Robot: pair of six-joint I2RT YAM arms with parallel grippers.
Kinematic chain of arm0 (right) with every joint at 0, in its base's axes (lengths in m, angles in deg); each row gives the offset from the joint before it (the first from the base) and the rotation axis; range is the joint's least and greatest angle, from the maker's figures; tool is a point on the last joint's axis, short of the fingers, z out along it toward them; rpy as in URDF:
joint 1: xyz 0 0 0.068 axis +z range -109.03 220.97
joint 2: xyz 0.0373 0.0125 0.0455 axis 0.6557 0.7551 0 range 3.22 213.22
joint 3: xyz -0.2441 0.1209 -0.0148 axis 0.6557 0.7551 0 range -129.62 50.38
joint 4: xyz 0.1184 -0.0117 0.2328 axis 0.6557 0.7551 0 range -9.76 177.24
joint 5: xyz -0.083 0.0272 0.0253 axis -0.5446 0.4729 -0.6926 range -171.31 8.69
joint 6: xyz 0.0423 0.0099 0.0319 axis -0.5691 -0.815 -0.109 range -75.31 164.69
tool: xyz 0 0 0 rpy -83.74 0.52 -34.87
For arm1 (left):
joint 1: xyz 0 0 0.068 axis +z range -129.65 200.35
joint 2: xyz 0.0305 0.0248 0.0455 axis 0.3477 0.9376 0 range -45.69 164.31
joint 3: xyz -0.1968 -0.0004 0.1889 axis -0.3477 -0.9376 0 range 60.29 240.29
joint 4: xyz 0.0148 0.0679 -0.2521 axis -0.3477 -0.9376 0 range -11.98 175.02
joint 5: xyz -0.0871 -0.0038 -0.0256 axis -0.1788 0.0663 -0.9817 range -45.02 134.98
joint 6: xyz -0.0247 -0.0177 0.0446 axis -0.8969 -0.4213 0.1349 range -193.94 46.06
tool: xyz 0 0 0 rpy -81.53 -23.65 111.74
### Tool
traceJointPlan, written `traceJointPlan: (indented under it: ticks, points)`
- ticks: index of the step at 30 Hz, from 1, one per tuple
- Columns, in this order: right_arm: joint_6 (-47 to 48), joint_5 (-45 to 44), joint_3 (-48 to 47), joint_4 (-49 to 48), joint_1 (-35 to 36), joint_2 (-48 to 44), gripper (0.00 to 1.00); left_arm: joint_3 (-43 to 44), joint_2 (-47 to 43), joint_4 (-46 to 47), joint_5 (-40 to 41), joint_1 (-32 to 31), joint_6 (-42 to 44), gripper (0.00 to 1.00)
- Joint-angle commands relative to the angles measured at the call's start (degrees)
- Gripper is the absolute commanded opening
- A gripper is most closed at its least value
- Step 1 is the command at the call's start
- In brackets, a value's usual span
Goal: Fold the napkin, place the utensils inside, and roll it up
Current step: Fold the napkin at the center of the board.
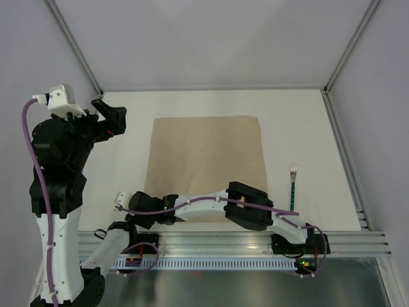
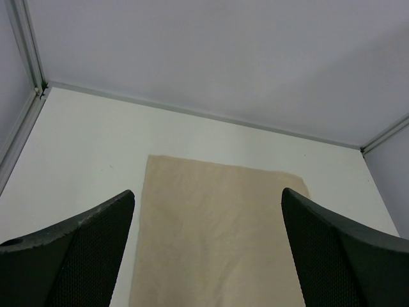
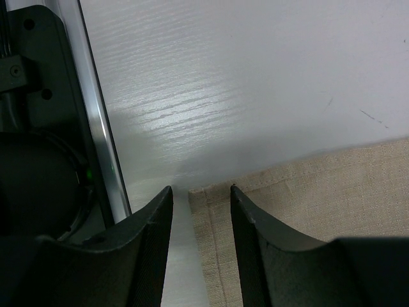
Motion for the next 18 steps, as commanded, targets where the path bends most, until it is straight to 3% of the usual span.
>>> traceJointPlan:
  ticks: [1, 4, 6, 18]
  points:
    - [-0.4, -1.6, -1.0, -0.1, 0.4, 1.0, 0.47, -0.2, -0.1, -1.5, 0.4, 0.4, 2.2, 1.0]
    - [0.1, -2.0, 0.0, -0.6, 0.4, 0.4, 0.43, -0.1, 0.0, -1.5, 0.4, 0.3, 2.3, 1.0]
    - [0.3, -2.6, 0.5, -0.9, 0.3, 0.0, 0.33, 0.1, 0.2, -1.5, 0.4, 0.3, 2.2, 1.0]
    - [0.7, -2.6, -1.1, 0.3, -1.5, -2.2, 0.18, 0.1, 0.5, -0.9, 0.6, 0.4, 2.2, 1.0]
